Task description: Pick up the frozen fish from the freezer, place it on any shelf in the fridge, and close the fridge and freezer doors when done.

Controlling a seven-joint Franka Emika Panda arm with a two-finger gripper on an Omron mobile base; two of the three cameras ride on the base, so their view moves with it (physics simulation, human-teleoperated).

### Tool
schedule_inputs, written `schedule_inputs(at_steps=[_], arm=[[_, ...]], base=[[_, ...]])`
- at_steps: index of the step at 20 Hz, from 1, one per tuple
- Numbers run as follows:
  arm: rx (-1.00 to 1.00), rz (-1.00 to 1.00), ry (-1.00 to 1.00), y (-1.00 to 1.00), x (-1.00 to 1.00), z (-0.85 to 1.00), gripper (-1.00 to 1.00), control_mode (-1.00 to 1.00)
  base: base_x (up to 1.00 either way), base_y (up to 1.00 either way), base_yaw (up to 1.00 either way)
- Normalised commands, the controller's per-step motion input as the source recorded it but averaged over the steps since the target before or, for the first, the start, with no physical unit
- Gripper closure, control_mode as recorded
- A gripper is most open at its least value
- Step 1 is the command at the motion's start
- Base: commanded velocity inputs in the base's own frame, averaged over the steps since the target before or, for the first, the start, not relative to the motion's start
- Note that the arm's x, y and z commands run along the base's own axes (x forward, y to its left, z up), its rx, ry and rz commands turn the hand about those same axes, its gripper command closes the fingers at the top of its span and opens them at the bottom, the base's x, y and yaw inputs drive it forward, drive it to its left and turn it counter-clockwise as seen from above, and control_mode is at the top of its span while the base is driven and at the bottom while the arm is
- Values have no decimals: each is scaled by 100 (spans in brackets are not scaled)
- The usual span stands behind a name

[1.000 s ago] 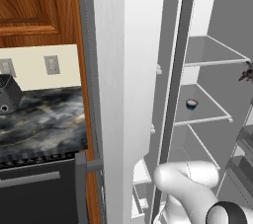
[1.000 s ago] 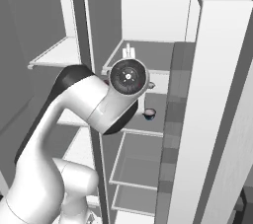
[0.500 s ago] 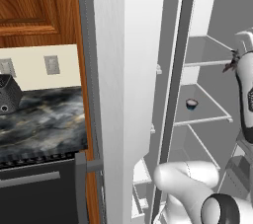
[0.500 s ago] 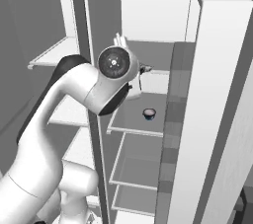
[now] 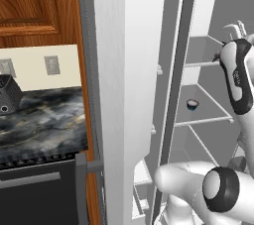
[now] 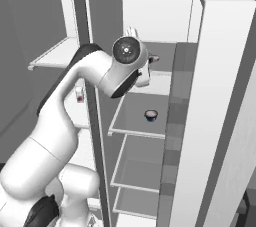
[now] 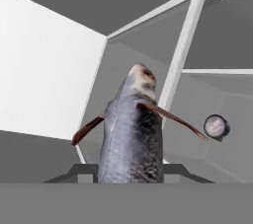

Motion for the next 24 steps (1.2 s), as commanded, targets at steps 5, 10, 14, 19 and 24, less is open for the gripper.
schedule_inputs(at_steps=[5, 10, 14, 19, 24], arm=[[0, 0, 1, -15, 89, 0, 100, -100], [-3, 0, 0, -13, 100, -15, -100, -100], [-5, 0, 0, -8, 94, -25, -100, -100], [0, 0, 0, 0, 21, -1, -100, -100], [0, 0, 0, 0, -16, 6, -100, -100]], base=[[0, 0, 0], [0, 0, 0], [0, 0, 0], [0, 0, 0], [0, 0, 0]])
